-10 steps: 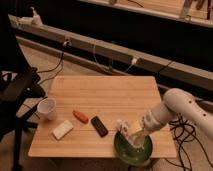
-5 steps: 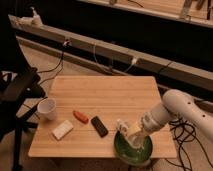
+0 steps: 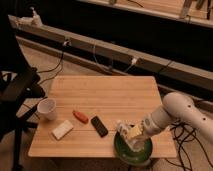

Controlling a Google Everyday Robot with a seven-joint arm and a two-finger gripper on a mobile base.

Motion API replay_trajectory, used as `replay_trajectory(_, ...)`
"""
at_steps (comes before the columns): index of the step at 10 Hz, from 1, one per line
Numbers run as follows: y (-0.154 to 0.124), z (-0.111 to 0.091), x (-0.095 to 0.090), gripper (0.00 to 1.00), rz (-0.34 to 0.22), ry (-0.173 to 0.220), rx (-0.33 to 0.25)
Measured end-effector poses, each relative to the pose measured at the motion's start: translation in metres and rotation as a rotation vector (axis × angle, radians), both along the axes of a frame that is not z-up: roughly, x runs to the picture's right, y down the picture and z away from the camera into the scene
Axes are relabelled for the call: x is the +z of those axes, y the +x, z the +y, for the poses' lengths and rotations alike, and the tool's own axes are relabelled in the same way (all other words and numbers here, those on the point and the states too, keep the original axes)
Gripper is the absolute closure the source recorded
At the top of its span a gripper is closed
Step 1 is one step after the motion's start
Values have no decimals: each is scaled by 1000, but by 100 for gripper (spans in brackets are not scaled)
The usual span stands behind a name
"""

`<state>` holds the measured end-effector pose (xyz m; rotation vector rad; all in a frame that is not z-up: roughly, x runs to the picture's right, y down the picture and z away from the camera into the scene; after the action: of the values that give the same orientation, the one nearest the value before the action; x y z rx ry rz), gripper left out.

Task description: Place the bottle in the ceramic bowl

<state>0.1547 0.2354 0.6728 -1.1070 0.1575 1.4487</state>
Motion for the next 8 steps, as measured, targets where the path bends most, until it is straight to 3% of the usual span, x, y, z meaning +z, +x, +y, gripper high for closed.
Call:
replay_trajectory(2, -9, -1, 1, 53, -7, -33, -47)
replay_trajectory(5, -9, -2, 1, 24, -1, -42, -63)
replay_trajectory(8, -7, -2, 1, 20, 3, -42, -66)
